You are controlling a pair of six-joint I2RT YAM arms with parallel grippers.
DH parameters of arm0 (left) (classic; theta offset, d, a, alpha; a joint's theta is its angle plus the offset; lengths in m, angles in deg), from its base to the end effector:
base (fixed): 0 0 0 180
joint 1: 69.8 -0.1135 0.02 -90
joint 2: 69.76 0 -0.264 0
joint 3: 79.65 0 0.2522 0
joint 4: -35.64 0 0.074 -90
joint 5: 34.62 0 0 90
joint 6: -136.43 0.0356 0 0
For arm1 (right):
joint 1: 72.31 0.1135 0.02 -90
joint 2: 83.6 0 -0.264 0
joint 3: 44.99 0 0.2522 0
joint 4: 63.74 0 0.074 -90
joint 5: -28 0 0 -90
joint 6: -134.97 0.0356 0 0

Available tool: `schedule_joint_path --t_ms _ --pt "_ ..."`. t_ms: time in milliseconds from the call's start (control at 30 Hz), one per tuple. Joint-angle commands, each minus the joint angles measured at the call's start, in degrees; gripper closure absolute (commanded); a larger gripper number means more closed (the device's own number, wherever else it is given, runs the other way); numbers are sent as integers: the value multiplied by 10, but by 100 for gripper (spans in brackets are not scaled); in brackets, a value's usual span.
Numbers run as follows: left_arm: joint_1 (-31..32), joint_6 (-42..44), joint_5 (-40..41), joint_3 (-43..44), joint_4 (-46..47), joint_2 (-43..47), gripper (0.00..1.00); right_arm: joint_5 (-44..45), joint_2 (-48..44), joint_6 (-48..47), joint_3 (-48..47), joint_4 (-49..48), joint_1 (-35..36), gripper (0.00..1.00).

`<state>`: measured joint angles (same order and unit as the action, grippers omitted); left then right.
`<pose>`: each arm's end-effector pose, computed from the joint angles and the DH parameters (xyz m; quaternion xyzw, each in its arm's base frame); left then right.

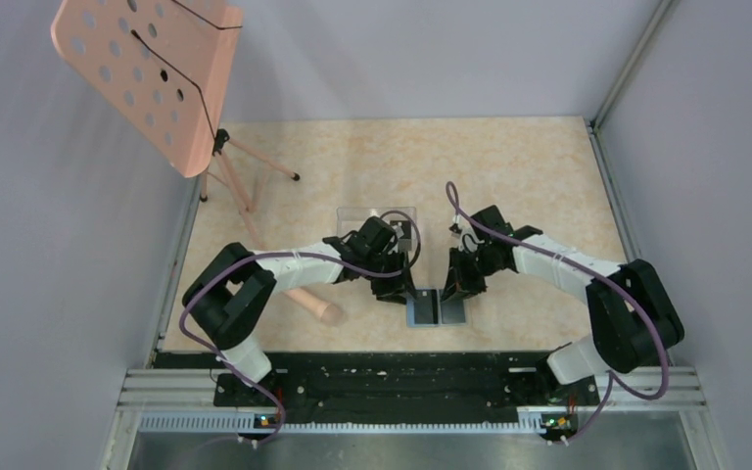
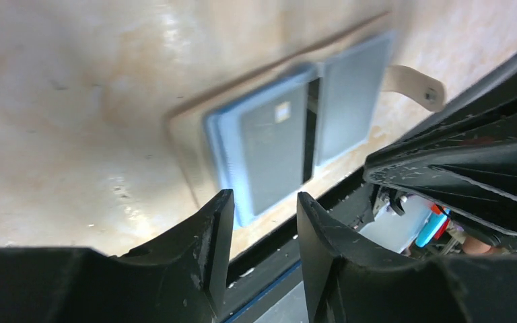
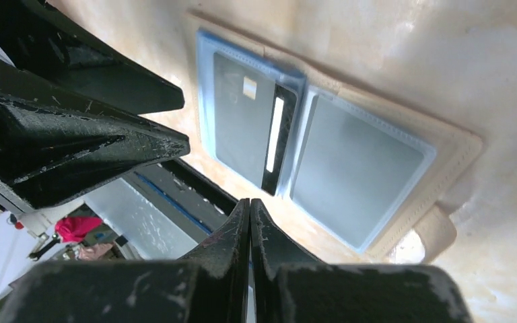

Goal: Put the credit cards into the card holder
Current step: Turn over the card slot in the card holder.

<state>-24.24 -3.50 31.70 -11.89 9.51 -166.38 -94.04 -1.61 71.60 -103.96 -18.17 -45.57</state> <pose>0.2226 -0.2474 0.1667 0.0261 0.9351 -0.3495 0.0531 0.2178 0.1309 0.1793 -0.0522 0.9444 0.3225 0.0377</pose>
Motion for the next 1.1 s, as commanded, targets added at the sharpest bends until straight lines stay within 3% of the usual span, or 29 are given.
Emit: schedule_joint_path --t_ms 0,467,700,1067 --pt "-6 -16 -3 -20 47 11 55 -18 42 2 -17 -48 3 100" --pt "7 -6 -10 38 25 -57 57 -13 117 4 24 -109 12 100" --pt "19 2 -6 61 12 -46 60 -12 125 3 33 -113 15 100" --pt "44 51 103 160 -183 -60 54 -15 120 3 21 -106 15 100"
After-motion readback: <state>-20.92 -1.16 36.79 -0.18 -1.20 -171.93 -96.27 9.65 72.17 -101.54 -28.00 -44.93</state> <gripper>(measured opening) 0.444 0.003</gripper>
